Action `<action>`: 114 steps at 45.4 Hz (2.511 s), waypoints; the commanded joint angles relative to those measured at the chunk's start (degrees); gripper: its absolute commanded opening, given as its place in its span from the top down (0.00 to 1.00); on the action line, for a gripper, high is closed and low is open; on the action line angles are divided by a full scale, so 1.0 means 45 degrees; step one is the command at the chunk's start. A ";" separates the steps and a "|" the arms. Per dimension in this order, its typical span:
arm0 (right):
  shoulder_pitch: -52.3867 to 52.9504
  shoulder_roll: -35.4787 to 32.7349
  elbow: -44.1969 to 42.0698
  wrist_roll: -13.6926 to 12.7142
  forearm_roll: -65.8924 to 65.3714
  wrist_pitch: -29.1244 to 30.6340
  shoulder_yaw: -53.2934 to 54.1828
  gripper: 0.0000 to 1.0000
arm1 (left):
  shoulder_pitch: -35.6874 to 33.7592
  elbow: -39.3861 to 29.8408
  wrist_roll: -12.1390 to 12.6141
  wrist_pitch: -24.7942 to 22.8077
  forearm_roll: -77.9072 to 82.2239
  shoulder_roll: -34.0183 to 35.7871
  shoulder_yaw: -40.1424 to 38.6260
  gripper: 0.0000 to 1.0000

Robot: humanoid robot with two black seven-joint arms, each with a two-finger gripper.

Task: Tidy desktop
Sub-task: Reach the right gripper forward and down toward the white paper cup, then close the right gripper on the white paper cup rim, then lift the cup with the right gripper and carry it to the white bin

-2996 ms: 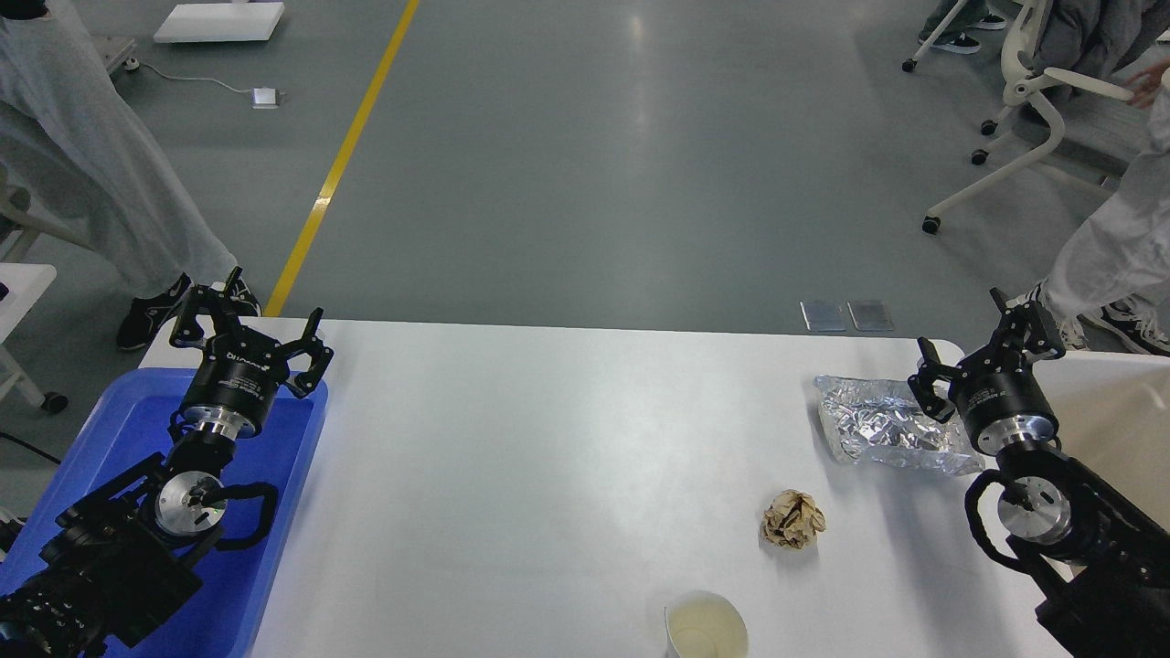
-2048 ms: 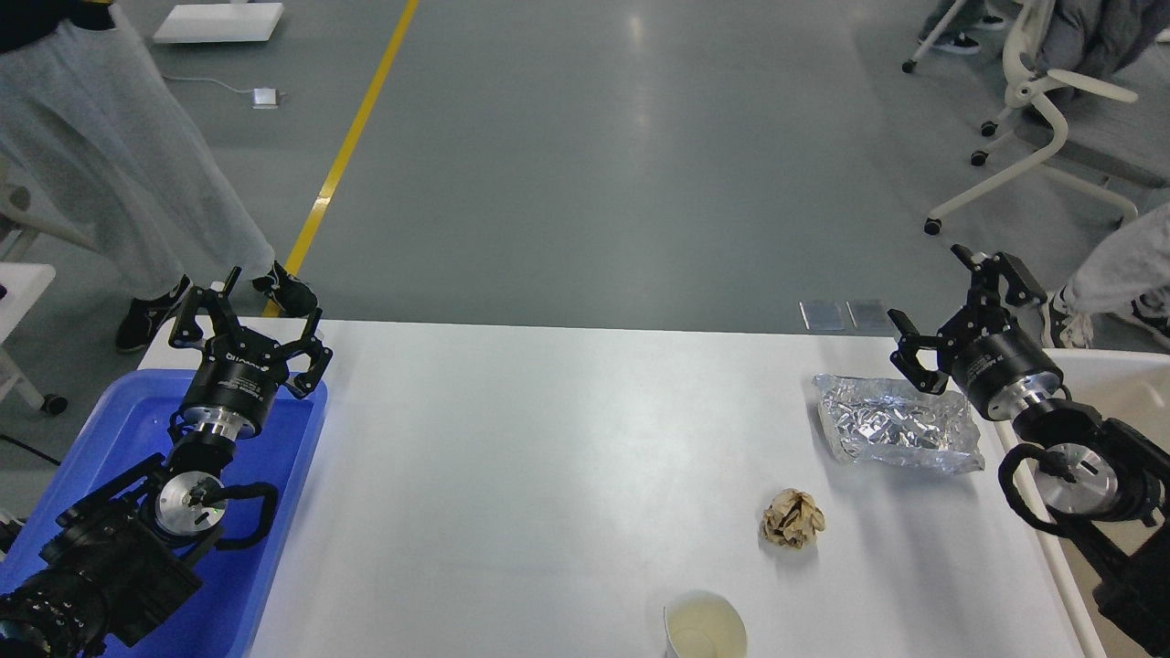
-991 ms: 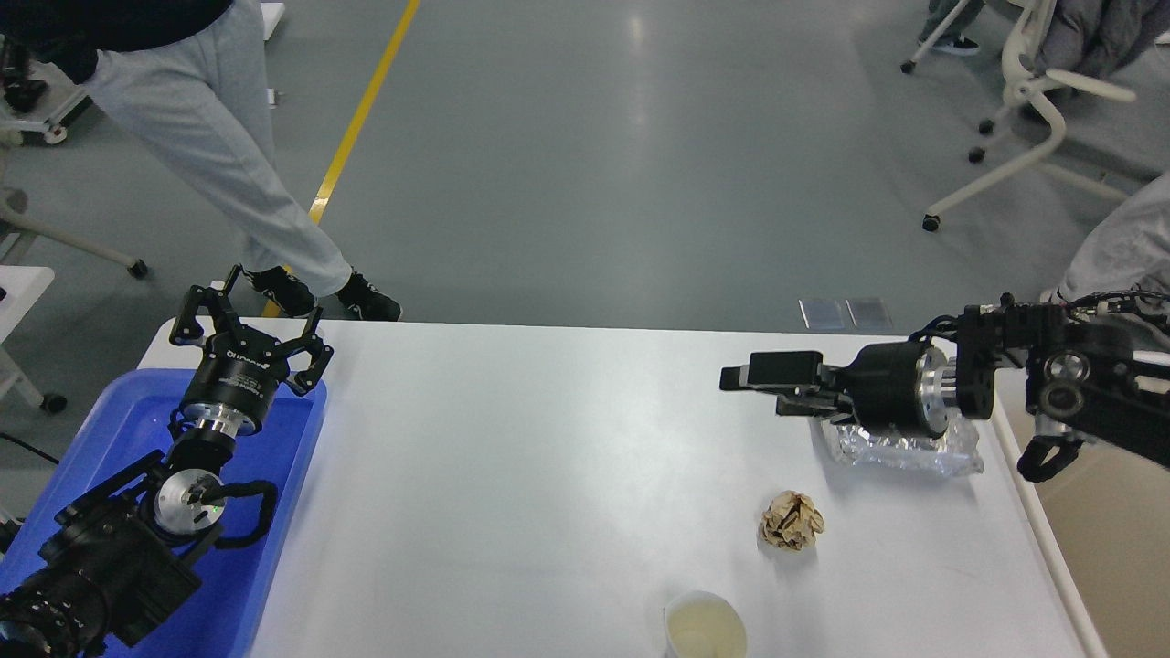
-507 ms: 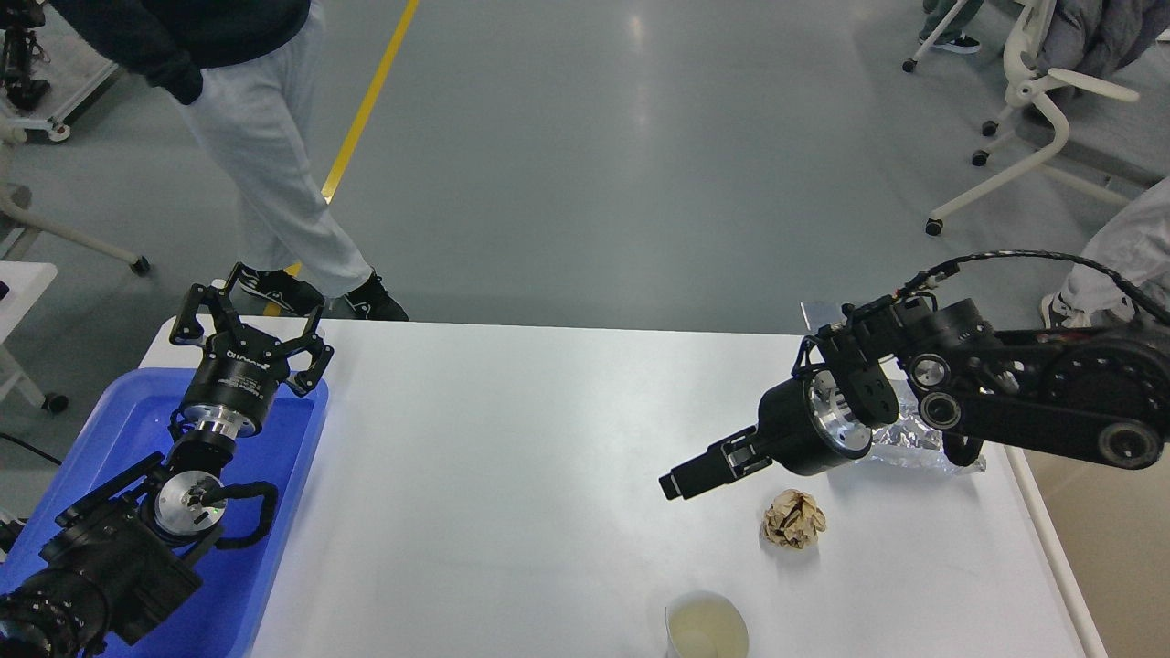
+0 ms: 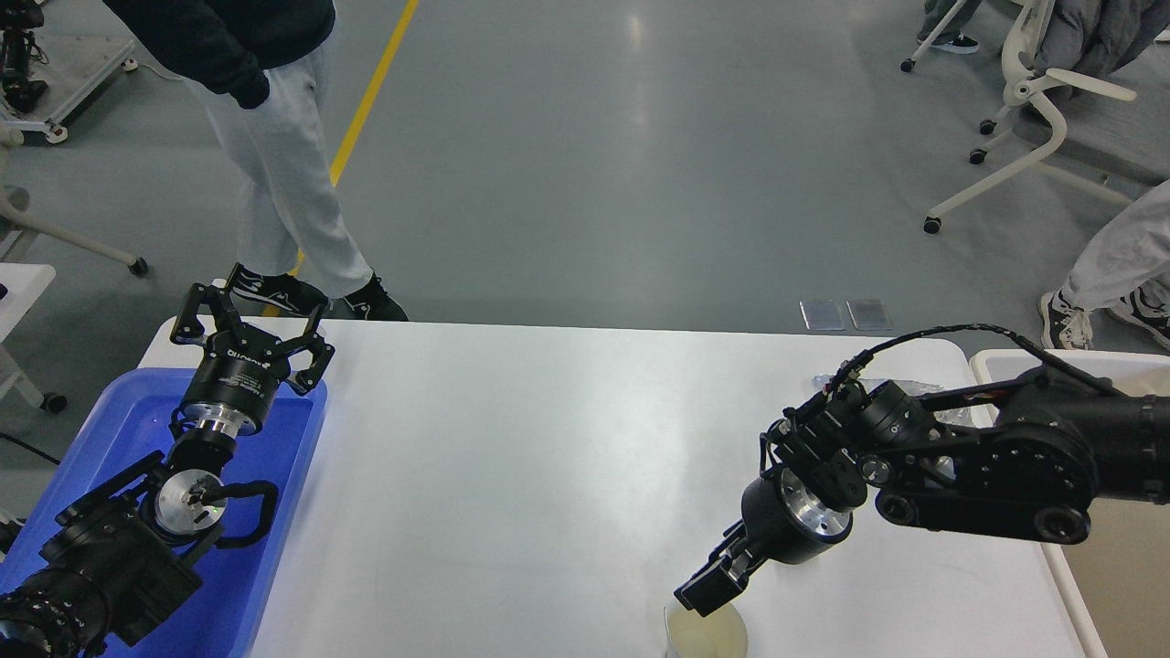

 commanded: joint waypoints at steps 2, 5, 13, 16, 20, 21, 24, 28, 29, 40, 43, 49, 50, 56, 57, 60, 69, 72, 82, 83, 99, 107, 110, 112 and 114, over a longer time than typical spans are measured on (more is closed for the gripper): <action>-0.1066 0.0225 -0.0803 0.0460 -0.1493 -0.0416 -0.0106 0.01 | 0.0006 0.0000 -0.0001 -0.0020 0.0003 0.0000 -0.0005 0.00; -0.1125 0.0244 -0.0843 0.0715 -0.1748 -0.0436 -0.0008 0.01 | 0.0006 0.0000 -0.0001 -0.0020 0.0003 0.0000 -0.0005 0.00; -0.1282 0.0244 -0.0843 0.0852 -0.1788 -0.0455 0.0031 0.02 | 0.0006 0.0000 -0.0001 -0.0020 -0.0017 0.0000 0.0014 0.00; -0.1301 0.0244 -0.0862 0.0930 -0.1807 -0.0475 0.0050 0.02 | 0.0006 0.0000 -0.0001 -0.0020 -0.0017 0.0000 -0.0005 0.00; -0.1398 0.0225 -0.0862 0.1261 -0.1807 -0.0553 0.0011 0.05 | 0.0006 0.0000 -0.0001 -0.0020 0.0003 0.0000 -0.0005 0.00; -0.1418 0.0225 -0.0862 0.1359 -0.1827 -0.0592 -0.0008 0.07 | 0.0006 0.0000 -0.0001 -0.0020 -0.0017 0.0000 -0.0005 0.00; -0.1457 0.0186 -0.0862 0.1594 -0.1963 -0.0845 -0.0067 0.14 | 0.0006 0.0000 -0.0001 -0.0020 -0.0017 0.0000 -0.0005 0.00; -0.1477 0.0166 -0.0882 0.1789 -0.2139 -0.1216 -0.0086 0.33 | 0.0006 0.0000 -0.0001 -0.0020 0.0002 0.0000 -0.0005 0.00; -0.1419 0.0147 -0.0921 0.1848 -0.2159 -0.1237 -0.0086 0.46 | 0.0006 0.0000 -0.0001 -0.0020 0.0003 0.0000 -0.0005 0.00; -0.1282 0.0029 -0.1214 0.1868 -0.2120 -0.1139 -0.0008 1.00 | 0.0006 0.0000 -0.0001 -0.0020 0.0002 0.0000 -0.0005 0.00; -0.1223 -0.0048 -0.1194 0.1868 -0.2120 -0.1139 -0.0008 1.00 | 0.0006 0.0000 -0.0001 -0.0020 -0.0017 0.0000 -0.0005 0.00; -0.1282 -0.0068 -0.1195 0.1887 -0.2120 -0.1139 -0.0067 1.00 | 0.0006 0.0000 -0.0001 -0.0020 -0.0017 0.0000 0.0014 0.00; -0.1301 -0.0088 -0.1194 0.1907 -0.2100 -0.1139 -0.0086 1.00 | 0.0006 0.0000 -0.0001 -0.0020 -0.0017 0.0000 -0.0005 0.00; -0.1301 -0.0127 -0.1194 0.2278 -0.2061 -0.1139 -0.0125 1.00 | 0.0006 0.0000 -0.0001 -0.0020 -0.0017 0.0000 -0.0005 0.00; -0.1301 -0.0127 -0.1194 0.2336 -0.2042 -0.1139 -0.0125 1.00 | 0.0006 0.0000 -0.0001 -0.0020 -0.0017 0.0000 -0.0005 0.00; -0.1282 -0.0166 -0.1194 0.2337 -0.2022 -0.1139 -0.0125 1.00 | 0.0006 0.0000 -0.0001 -0.0020 -0.0017 0.0000 0.0014 0.00; -0.0776 -0.0439 -0.1156 0.2337 -0.1847 -0.1139 0.0109 1.00 | 0.0006 0.0000 -0.0001 -0.0020 -0.0017 0.0000 -0.0005 0.00; -0.0151 -0.0692 -0.1097 0.2298 -0.1321 -0.1120 0.0187 1.00 | 0.0006 0.0000 -0.0001 -0.0020 -0.0017 0.0000 -0.0005 0.00; 0.2642 -0.1981 -0.0667 0.2180 0.0965 -0.0516 0.0187 1.00 | 0.0006 0.0000 -0.0001 -0.0020 -0.0017 0.0000 -0.0005 0.00; 0.2857 -0.2137 -0.0648 0.2180 0.0986 -0.0359 0.0187 1.00 | 0.0006 0.0000 -0.0001 -0.0020 -0.0017 0.0000 0.0014 0.00; 0.5339 -0.4306 -0.0101 0.2297 0.1201 0.0853 0.0636 1.00 | 0.0006 0.0000 -0.0001 -0.0020 -0.0017 0.0000 -0.0005 0.00; 0.5418 -0.4658 0.0114 0.2278 0.1181 0.0970 0.1124 1.00 | 0.0006 0.0000 -0.0001 -0.0020 -0.0017 0.0000 0.0014 0.00; 0.5437 -0.4833 0.0134 0.2278 0.1181 0.0970 0.1144 1.00 | 0.0006 0.0000 -0.0001 -0.0020 -0.0017 0.0000 0.0014 0.00; 0.5437 -0.5048 0.0134 0.2278 0.1181 0.0970 0.1144 1.00 | 0.0006 0.0000 -0.0001 -0.0020 -0.0017 0.0000 0.0014 0.00; 0.5437 -0.5243 0.0114 0.2278 0.1162 0.0970 0.1144 1.00 | 0.0006 0.0000 -0.0001 -0.0020 -0.0017 0.0000 0.0014 0.00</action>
